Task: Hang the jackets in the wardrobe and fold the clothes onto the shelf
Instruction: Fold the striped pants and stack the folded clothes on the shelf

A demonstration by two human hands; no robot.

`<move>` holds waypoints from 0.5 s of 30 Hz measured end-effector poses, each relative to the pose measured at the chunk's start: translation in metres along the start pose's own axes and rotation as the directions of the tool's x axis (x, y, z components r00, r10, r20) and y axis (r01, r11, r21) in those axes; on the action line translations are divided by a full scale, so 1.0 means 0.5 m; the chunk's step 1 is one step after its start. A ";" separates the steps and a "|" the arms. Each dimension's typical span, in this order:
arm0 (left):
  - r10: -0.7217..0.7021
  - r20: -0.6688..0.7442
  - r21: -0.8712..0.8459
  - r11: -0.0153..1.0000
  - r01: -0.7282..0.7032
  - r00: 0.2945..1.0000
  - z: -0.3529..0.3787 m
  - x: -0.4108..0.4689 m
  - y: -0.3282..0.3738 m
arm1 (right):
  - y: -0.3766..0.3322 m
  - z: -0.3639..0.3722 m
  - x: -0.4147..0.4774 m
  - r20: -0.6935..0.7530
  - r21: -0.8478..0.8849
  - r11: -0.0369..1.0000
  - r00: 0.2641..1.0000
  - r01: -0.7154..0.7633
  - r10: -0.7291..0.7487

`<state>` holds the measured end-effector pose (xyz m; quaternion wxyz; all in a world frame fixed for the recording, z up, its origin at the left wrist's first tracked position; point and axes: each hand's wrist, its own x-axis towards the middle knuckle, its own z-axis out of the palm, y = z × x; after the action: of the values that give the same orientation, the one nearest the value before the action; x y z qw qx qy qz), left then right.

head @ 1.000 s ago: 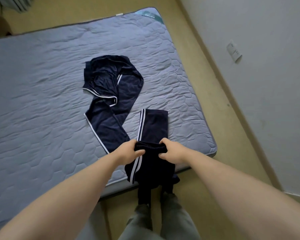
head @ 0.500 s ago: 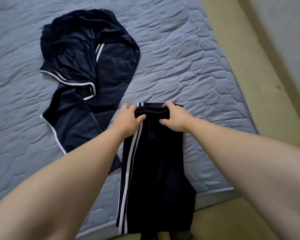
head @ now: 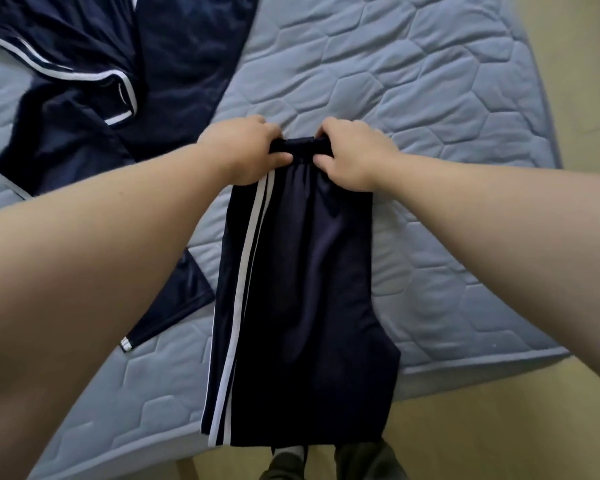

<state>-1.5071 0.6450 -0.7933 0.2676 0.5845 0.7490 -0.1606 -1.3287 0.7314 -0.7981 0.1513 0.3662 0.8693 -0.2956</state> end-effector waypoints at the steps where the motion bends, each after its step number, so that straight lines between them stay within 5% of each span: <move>1: -0.016 -0.018 0.013 1.000 0.016 1.000 0.004 0.000 0.002 | 0.000 0.002 0.006 0.026 0.012 1.000 1.000 -0.011 0.011; 4: -0.082 -0.092 -0.076 0.994 0.075 0.992 0.028 -0.007 0.014 | 0.002 0.001 0.027 0.109 0.026 0.999 0.994 -0.032 0.029; 6: -0.179 -0.175 -0.305 0.945 0.119 0.968 0.052 -0.019 0.021 | 0.006 -0.005 0.039 0.142 0.049 0.998 0.989 -0.040 0.033; 10: -0.362 -0.074 -0.843 0.520 0.136 0.929 0.083 -0.074 0.016 | 0.002 -0.034 0.047 0.224 0.104 0.992 0.974 -0.064 0.040; 12: -0.425 0.054 -0.918 0.335 0.212 0.903 0.097 -0.101 0.007 | -0.015 -0.055 0.048 0.320 0.032 0.997 0.946 -0.063 0.050; 15: -0.452 0.220 -0.906 0.234 0.352 0.865 0.120 -0.135 0.004 | -0.055 -0.066 0.061 0.437 -0.111 0.993 0.894 -0.050 0.094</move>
<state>-1.4807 0.5591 -0.8016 0.4648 0.1225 0.8395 0.2532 -1.3709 0.7534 -0.7759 0.3728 0.3137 0.8114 -0.3228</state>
